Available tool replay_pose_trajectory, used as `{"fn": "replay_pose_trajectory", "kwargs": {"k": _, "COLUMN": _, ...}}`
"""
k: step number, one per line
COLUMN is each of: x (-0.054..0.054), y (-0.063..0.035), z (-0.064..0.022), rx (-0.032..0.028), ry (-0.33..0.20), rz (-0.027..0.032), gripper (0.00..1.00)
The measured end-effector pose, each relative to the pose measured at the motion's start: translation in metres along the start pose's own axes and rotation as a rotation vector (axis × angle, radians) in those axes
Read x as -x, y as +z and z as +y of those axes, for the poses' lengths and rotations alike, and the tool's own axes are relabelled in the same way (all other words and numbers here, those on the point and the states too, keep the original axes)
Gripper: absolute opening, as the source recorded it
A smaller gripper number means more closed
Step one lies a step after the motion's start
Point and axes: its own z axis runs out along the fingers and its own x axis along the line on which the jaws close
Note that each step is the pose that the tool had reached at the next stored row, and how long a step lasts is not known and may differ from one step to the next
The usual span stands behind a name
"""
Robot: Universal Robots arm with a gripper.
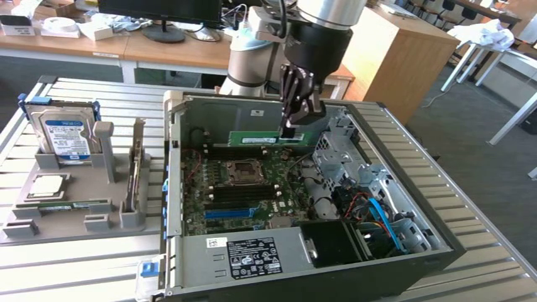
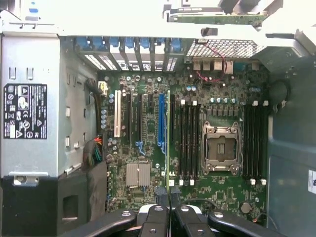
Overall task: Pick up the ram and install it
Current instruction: 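Pick up the ram and move it above insertion slot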
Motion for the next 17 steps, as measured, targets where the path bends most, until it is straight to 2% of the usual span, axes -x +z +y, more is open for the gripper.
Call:
{"fn": "replay_pose_trajectory", "kwargs": {"k": 7, "x": 0.001, "y": 0.0003, "z": 0.0005, "rx": -0.0003, "ry": -0.001, "rz": -0.0002, "gripper": 0.12}}
{"fn": "replay_pose_trajectory", "kwargs": {"k": 13, "x": 0.011, "y": 0.0032, "z": 0.0012, "rx": -0.0001, "ry": -0.006, "rz": -0.0006, "gripper": 0.12}}
{"fn": "replay_pose_trajectory", "kwargs": {"k": 17, "x": 0.018, "y": 0.0059, "z": 0.0016, "rx": -0.0001, "ry": -0.008, "rz": -0.0031, "gripper": 0.12}}
